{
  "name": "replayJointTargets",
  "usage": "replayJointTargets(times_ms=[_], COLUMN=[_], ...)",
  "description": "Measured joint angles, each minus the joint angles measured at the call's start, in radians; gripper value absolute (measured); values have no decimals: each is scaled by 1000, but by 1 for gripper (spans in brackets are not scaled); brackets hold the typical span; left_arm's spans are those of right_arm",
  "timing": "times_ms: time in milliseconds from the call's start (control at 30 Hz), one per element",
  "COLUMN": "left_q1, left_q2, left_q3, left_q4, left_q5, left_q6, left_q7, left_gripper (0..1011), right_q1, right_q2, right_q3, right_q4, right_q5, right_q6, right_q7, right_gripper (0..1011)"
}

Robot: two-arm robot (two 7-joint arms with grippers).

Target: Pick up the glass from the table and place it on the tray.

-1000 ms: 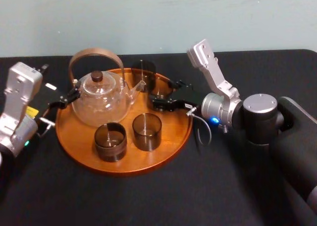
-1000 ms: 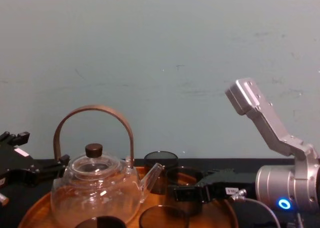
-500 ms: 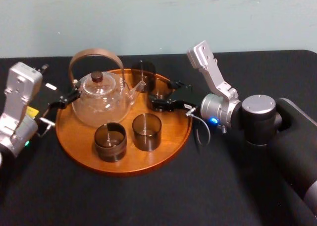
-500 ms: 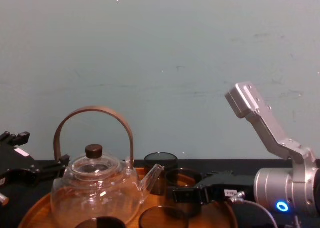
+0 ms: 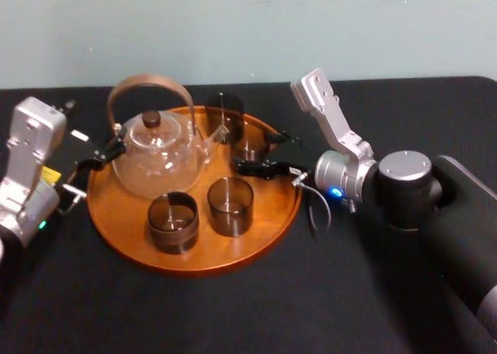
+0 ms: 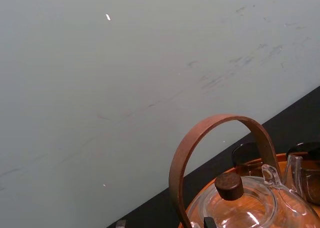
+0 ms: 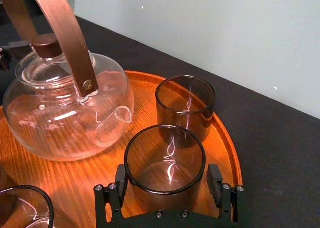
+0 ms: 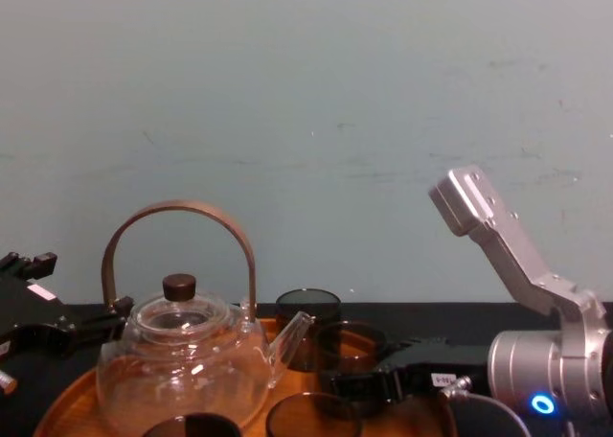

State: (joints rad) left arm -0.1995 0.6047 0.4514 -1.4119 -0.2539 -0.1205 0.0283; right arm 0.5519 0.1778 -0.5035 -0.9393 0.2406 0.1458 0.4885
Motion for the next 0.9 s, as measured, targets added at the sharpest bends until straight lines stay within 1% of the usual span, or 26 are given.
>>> replayJointTargets(times_ms=[133,367,533,633,900], left_q1=[0,0,0,0,0], left_q2=[0,0,0,0,0], left_q3=[0,0,0,0,0], left_q4=[0,0,0,0,0], left_q5=[0,0,0,0,0], left_q6=[0,0,0,0,0], left_q7=[0,0,0,0,0], left_gripper=[1009,1009,1009,1009,1009], right_q1=[-3,-28,-58,-85,-126], right_q2=[2,20,41,60,94], right_q3=[1,10,17,21,24], right_q4=[-5,-54,-110,-160,-232], right_q5=[2,16,27,35,49], right_q6=[2,34,62,77,94], right_q7=[2,1,-6,-9,-16], right_gripper=[1002,1002,1002,1002,1002])
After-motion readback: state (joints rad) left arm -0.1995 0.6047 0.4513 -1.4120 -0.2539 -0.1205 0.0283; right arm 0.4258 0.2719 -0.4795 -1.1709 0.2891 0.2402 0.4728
